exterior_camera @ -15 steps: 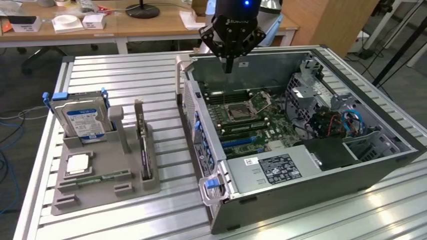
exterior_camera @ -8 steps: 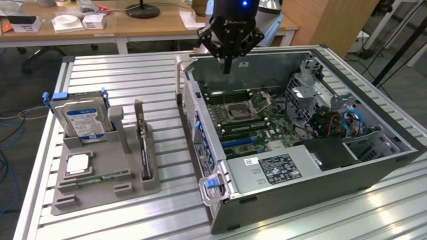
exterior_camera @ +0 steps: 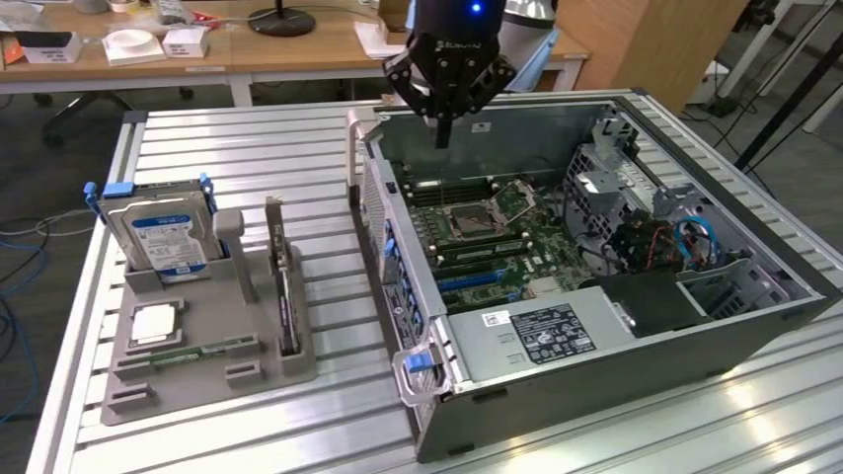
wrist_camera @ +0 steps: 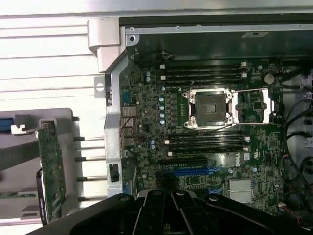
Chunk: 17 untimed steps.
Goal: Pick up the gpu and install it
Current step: 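Reach for the gpu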
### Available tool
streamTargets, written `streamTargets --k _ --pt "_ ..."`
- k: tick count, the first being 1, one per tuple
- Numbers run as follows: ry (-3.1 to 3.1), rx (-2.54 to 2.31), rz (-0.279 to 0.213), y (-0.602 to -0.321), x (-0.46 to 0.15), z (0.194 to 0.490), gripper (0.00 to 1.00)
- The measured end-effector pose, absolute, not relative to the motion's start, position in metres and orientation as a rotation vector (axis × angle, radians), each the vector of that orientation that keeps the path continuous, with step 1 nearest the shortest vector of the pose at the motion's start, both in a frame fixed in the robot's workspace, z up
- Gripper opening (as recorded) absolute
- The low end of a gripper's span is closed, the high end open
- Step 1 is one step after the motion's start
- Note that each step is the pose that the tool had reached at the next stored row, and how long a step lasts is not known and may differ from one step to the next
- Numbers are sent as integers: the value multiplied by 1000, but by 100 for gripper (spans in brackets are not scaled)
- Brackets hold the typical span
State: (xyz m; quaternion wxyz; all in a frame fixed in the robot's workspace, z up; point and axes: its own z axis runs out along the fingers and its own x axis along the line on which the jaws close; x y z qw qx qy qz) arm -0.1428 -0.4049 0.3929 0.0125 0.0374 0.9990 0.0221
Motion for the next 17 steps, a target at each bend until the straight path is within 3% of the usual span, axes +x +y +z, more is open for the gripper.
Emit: streamTargets --k 17 --pt "3114 117 69 -409 -156 393 11"
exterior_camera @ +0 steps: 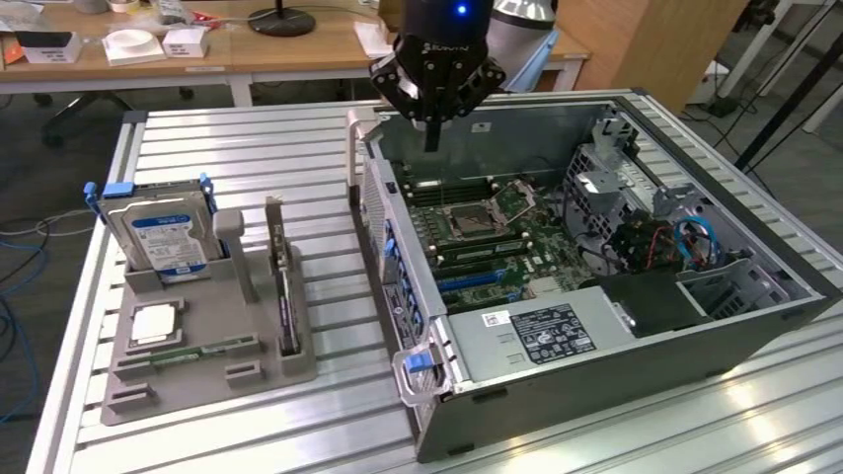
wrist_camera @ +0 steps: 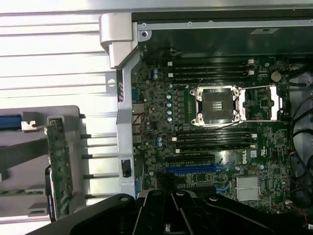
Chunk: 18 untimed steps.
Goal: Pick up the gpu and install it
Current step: 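Reach for the gpu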
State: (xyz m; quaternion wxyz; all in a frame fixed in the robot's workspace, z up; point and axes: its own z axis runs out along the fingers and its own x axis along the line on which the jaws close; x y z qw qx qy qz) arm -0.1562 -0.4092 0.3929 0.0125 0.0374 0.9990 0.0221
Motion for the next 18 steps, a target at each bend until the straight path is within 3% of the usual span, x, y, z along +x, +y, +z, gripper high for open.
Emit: streamTargets --k 18 --pt "3114 117 69 -415 -171 393 11"
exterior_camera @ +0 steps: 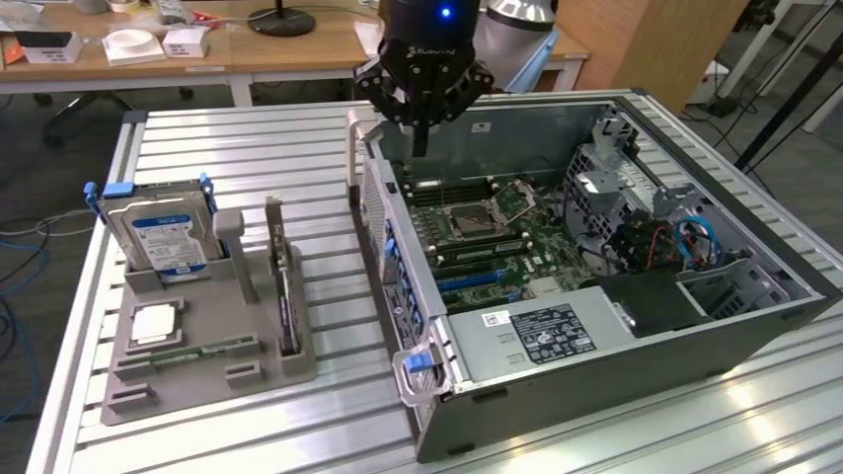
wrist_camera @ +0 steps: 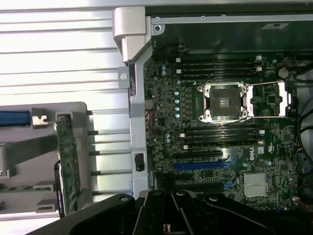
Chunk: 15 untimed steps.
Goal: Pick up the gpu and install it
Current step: 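Reach for the gpu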
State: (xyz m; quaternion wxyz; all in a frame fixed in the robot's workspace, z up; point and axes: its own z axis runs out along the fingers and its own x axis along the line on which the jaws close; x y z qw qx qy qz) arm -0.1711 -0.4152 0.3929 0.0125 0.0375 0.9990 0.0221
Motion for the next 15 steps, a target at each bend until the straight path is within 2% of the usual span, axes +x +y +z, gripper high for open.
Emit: streamTargets --k 15 --pt "3114 117 69 -418 -183 393 11"
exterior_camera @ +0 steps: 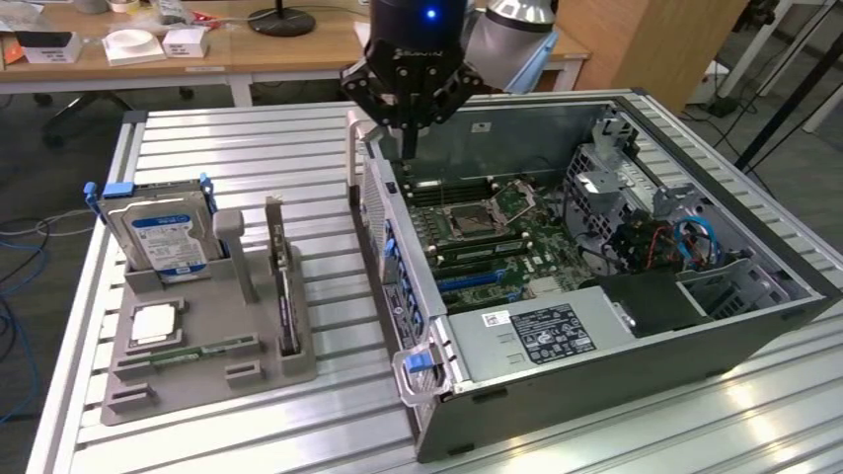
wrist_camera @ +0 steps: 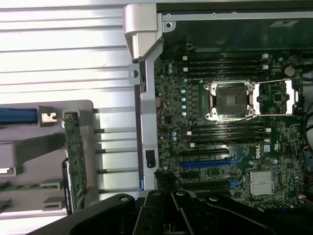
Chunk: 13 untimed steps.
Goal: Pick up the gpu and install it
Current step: 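Reach for the gpu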
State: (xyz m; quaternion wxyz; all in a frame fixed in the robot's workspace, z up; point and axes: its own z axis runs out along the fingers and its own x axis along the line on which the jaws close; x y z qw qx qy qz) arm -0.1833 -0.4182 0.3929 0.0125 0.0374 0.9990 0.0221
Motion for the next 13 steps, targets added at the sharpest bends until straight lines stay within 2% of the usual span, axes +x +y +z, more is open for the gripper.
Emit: streamTargets --k 13 --pt "3114 117 69 -421 -193 393 11"
